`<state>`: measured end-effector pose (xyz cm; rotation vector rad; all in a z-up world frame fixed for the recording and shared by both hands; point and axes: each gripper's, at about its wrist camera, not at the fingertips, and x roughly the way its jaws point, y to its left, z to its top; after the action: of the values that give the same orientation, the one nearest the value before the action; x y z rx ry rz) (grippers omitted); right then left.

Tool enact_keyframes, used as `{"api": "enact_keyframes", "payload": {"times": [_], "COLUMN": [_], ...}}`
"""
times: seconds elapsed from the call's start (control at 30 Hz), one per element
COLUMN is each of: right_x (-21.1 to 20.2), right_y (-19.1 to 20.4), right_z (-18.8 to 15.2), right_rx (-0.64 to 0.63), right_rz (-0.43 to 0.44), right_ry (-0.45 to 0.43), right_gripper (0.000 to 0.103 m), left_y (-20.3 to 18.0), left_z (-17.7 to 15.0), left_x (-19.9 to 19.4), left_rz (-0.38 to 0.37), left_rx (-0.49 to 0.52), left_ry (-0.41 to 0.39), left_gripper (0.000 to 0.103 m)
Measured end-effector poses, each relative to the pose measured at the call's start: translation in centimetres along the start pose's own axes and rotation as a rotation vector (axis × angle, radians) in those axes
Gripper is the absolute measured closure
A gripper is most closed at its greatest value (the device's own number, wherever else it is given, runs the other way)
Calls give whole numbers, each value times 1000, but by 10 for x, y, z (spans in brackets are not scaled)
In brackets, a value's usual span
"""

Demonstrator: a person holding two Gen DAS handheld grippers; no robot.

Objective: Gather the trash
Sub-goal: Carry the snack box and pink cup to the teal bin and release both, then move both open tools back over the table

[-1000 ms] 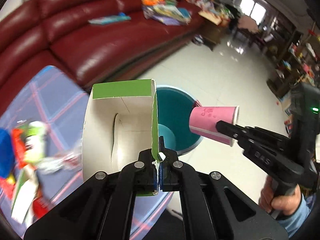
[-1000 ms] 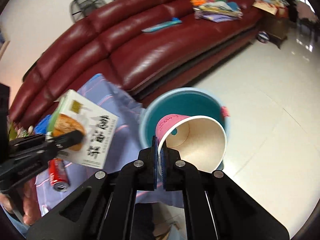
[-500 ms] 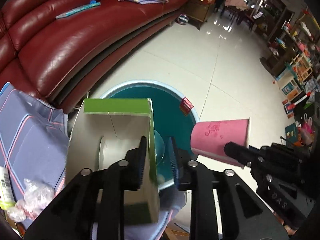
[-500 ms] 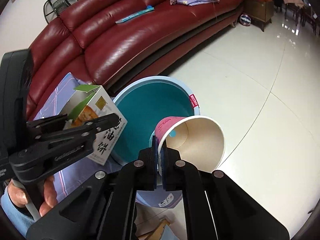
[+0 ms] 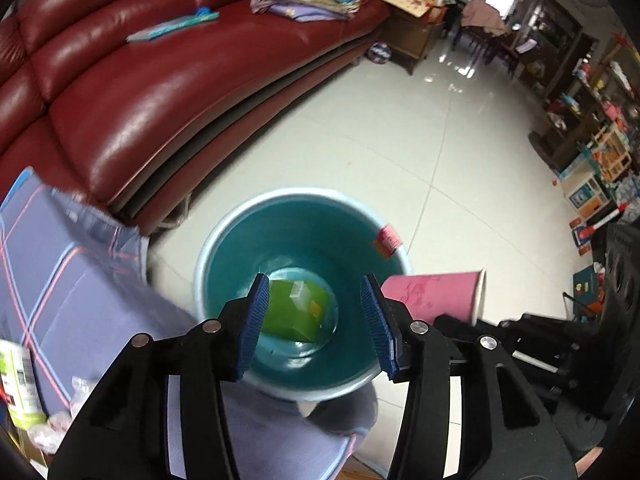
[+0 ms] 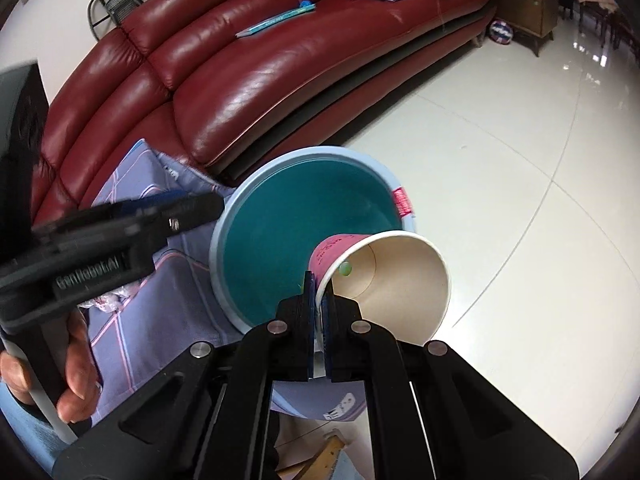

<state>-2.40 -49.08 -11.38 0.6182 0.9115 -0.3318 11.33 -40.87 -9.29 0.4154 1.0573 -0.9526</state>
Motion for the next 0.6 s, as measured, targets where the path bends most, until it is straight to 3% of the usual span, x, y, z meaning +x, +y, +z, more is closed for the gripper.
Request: {"api": "enact_keyframes", "payload": {"times": [0.07, 0.17, 0.27, 0.3, 0.4, 0.6], "right_x": [6, 20, 24, 23, 19, 10], "right_y": [5, 15, 20, 20, 20, 21], "right_z": [1, 4, 3, 3, 1, -7], "right_rx": [-14, -28, -23, -18, -3, 0], "right_rz": [10, 35, 21, 19, 12, -37], "right_ry": [18, 59, 67, 57, 42, 37], "right_gripper": [99, 93, 44, 34, 27, 21], "left_y": [9, 24, 38, 44, 59, 74], "left_z": [-9, -26, -40, -44, -51, -63], "left_x": [1, -1, -6, -9, -18, -46], "left_rz": [20, 69, 98, 113, 104, 130], "left_rx": [-17, -41, -78, -102, -150, -188], "left_ry": [17, 36, 35, 34, 24, -16], "left_gripper": [51, 37, 26, 20, 10, 7]}}
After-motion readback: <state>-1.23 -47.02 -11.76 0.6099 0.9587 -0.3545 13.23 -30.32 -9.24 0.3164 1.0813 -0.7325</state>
